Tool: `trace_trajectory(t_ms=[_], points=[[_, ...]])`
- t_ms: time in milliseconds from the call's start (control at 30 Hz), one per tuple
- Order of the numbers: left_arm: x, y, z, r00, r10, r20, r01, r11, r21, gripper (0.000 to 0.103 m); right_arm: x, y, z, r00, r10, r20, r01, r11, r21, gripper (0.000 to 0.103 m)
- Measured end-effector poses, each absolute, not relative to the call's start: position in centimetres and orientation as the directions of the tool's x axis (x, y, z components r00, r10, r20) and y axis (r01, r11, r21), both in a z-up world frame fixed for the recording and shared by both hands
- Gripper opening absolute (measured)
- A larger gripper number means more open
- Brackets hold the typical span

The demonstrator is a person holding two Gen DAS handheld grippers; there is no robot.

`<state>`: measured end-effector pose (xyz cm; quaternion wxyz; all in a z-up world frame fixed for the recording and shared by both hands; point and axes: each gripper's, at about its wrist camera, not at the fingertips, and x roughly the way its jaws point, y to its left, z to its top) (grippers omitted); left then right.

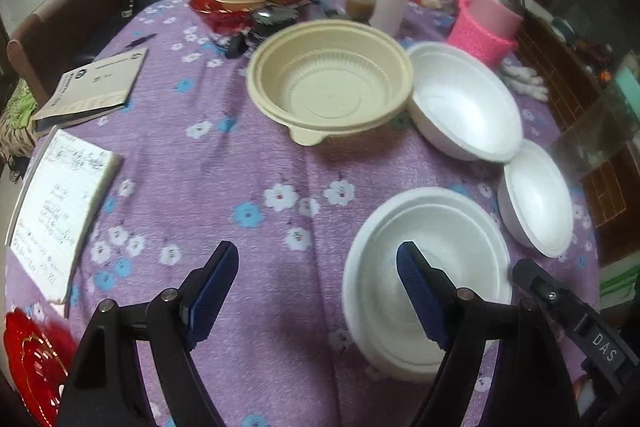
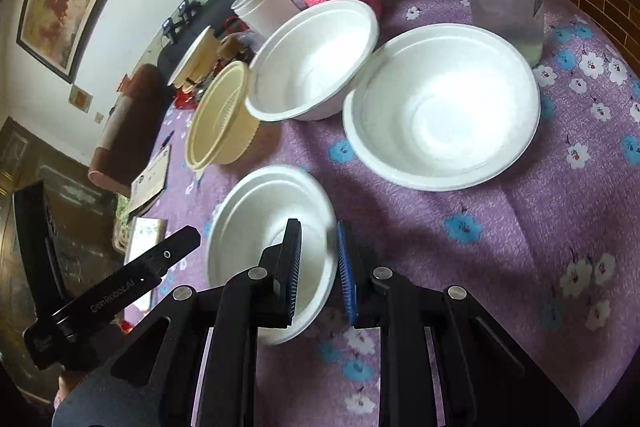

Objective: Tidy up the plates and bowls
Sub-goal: 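Grasp the rim of the flat white paper plate with the right gripper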

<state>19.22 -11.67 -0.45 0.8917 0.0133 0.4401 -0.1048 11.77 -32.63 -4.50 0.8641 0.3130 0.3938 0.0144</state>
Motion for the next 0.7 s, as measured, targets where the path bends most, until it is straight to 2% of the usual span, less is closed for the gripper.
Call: trace_trajectory(t_ms=[133, 300, 367, 400, 433, 700], points=[[19.9, -12.4, -1.3, 0.556, -0.197, -0.807, 0.218, 0.972, -0.088, 0.082, 11.6, -33.8, -4.8, 0.704, 0.245, -0.666, 0.242, 0.8, 0.55, 0.017], [20.4, -12.7, -2.1, 0.53, -0.2, -0.824, 0.217, 0.971, -0.096, 0.082, 12.6, -33.1, -5.8, 0.676, 0.312, -0.667, 0.21, 0.786, 0.582, 0.018], [20.6, -12.6, -2.5, 0.518, -0.209, -0.83, 0.217, 0.97, -0.109, 0.082, 12.8, -33.0, -6.0, 0.678, 0.312, -0.665, 0.213, 0.783, 0.584, 0.023], [20.6, -12.6, -2.6, 0.513, -0.216, -0.831, 0.218, 0.969, -0.118, 0.082, 12.8, -33.0, -6.1, 0.683, 0.307, -0.663, 0.217, 0.781, 0.586, 0.032], [20.7, -12.7, -2.6, 0.51, -0.22, -0.832, 0.22, 0.968, -0.121, 0.082, 12.8, -33.2, -6.3, 0.685, 0.311, -0.658, 0.221, 0.773, 0.595, 0.036], [21.4, -12.5, -3.3, 0.455, -0.262, -0.851, 0.229, 0.958, -0.173, 0.08, 13.6, -33.1, -7.3, 0.669, 0.361, -0.65, 0.222, 0.737, 0.638, 0.036]])
